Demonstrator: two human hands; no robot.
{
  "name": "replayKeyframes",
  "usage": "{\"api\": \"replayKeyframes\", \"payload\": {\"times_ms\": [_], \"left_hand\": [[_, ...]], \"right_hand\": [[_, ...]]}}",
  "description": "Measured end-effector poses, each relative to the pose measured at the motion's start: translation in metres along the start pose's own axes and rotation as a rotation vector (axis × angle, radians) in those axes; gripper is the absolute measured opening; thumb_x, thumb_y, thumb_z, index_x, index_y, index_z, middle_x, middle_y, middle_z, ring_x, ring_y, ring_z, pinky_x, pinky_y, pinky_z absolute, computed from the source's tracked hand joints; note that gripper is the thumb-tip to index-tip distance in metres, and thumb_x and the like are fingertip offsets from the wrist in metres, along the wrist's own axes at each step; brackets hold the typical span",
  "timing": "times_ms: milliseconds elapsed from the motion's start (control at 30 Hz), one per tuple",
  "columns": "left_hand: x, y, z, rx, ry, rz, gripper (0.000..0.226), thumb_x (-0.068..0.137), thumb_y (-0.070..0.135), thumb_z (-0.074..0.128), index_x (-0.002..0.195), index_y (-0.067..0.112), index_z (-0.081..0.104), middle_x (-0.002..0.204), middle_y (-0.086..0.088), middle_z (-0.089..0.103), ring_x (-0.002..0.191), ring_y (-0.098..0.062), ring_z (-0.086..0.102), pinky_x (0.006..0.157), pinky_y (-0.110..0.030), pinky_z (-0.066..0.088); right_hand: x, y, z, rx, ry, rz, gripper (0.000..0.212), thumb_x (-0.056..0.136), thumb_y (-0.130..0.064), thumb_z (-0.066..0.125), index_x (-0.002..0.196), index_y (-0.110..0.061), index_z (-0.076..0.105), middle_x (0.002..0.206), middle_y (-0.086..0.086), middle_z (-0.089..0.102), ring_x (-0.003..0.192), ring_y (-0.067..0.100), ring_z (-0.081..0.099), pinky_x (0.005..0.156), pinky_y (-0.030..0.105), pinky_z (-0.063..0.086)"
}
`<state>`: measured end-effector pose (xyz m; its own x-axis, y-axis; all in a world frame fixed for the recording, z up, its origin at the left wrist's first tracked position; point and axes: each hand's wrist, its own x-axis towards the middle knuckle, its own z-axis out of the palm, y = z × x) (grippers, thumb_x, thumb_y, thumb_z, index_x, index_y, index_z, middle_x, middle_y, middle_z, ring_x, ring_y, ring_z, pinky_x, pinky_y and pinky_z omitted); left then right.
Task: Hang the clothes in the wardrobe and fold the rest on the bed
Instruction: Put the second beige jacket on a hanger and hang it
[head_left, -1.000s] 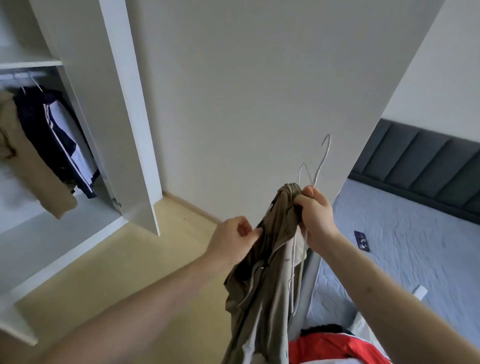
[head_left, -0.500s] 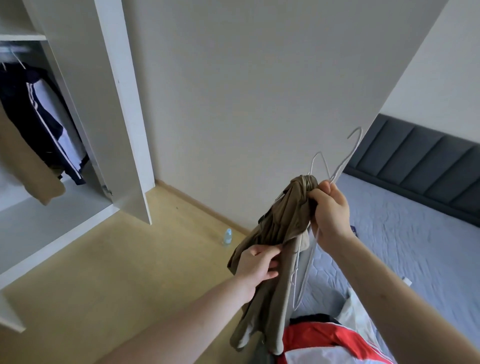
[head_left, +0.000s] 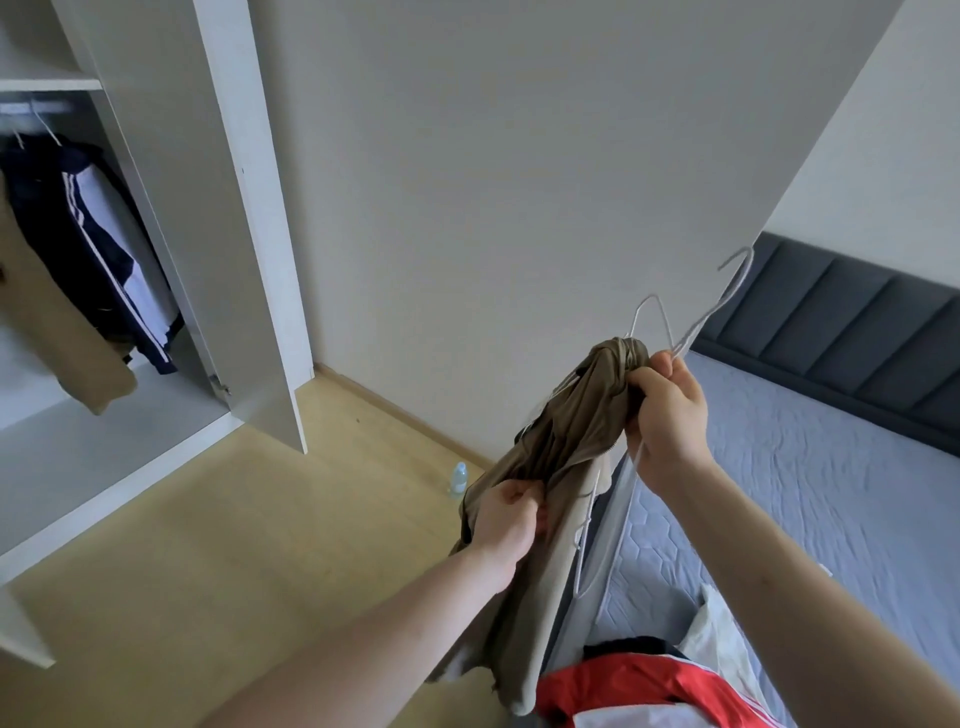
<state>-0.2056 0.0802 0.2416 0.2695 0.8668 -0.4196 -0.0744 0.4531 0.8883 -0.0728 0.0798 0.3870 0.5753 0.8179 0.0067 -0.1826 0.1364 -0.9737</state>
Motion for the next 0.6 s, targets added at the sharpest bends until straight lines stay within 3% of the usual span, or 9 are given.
{"api": "replayKeyframes", "payload": {"times_ms": [67,133,267,333,400,500,533,600], "left_hand": [[-0.002,0.002,-0.006,-0.154,0.015,-0.021,0.008,0.096,0.002,0.061,0.094,-0.005,0.063,0.089,-0.018,0.066,0.084,-0.032,0.068,0.086,-0.032,0.057],[-0.007,0.004,-0.012,-0.285,0.017,-0.07,0.018,0.091,-0.007,0.069,0.109,-0.005,0.067,0.103,-0.019,0.074,0.095,-0.03,0.076,0.087,-0.033,0.062],[-0.018,0.0,-0.017,-0.588,-0.084,-0.26,0.033,0.09,-0.016,0.064,0.123,-0.01,0.061,0.125,-0.029,0.067,0.117,-0.037,0.068,0.104,-0.043,0.054],[-0.022,-0.003,-0.02,-0.735,-0.103,-0.304,0.032,0.093,-0.016,0.06,0.124,-0.01,0.06,0.126,-0.029,0.066,0.121,-0.036,0.065,0.109,-0.045,0.05],[-0.024,-0.001,-0.023,-0.844,-0.11,-0.276,0.027,0.094,-0.017,0.057,0.119,-0.008,0.06,0.114,-0.025,0.067,0.113,-0.032,0.067,0.11,-0.043,0.048],[-0.022,0.015,-0.028,-0.888,-0.091,-0.184,0.03,0.094,-0.017,0.056,0.119,-0.001,0.055,0.103,-0.02,0.064,0.099,-0.026,0.066,0.101,-0.04,0.053],[-0.022,0.022,-0.028,-0.885,-0.084,-0.147,0.033,0.094,-0.017,0.055,0.121,0.001,0.053,0.107,-0.021,0.062,0.102,-0.027,0.065,0.101,-0.038,0.053],[-0.022,0.036,-0.028,-0.86,-0.092,-0.077,0.033,0.095,-0.016,0.055,0.122,0.002,0.053,0.113,-0.021,0.059,0.107,-0.028,0.063,0.101,-0.036,0.056]], "right_hand": [[0.004,0.0,-0.003,0.036,0.026,0.01,0.043,0.09,0.01,0.038,0.07,-0.026,0.028,0.06,-0.011,0.032,0.054,0.006,0.03,0.052,0.022,0.029],[0.007,0.001,-0.005,0.078,0.05,0.022,0.042,0.092,0.01,0.038,0.07,-0.025,0.029,0.059,-0.013,0.033,0.054,0.006,0.031,0.053,0.021,0.033],[0.012,0.006,-0.006,0.137,0.07,0.023,0.042,0.091,0.01,0.038,0.069,-0.025,0.029,0.061,-0.012,0.033,0.058,0.008,0.03,0.057,0.022,0.033],[0.013,0.007,-0.006,0.099,0.086,0.009,0.041,0.09,0.009,0.039,0.068,-0.025,0.029,0.062,-0.011,0.031,0.059,0.008,0.028,0.057,0.023,0.031],[0.017,0.007,-0.01,0.02,0.119,-0.024,0.039,0.089,0.005,0.04,0.068,-0.026,0.029,0.06,-0.013,0.031,0.058,0.008,0.027,0.055,0.023,0.03],[0.02,0.009,-0.021,-0.22,0.064,-0.099,0.027,0.084,-0.017,0.055,0.071,-0.026,0.034,0.056,-0.018,0.037,0.052,0.003,0.034,0.054,0.023,0.036],[0.018,0.011,-0.025,-0.348,-0.001,-0.109,0.029,0.08,-0.03,0.065,0.074,-0.025,0.036,0.057,-0.019,0.041,0.05,0.0,0.039,0.054,0.022,0.038],[0.011,0.022,-0.033,-0.626,-0.159,-0.119,0.053,0.067,-0.055,0.081,0.081,-0.022,0.043,0.065,-0.017,0.048,0.051,-0.005,0.047,0.054,0.019,0.042]]}}
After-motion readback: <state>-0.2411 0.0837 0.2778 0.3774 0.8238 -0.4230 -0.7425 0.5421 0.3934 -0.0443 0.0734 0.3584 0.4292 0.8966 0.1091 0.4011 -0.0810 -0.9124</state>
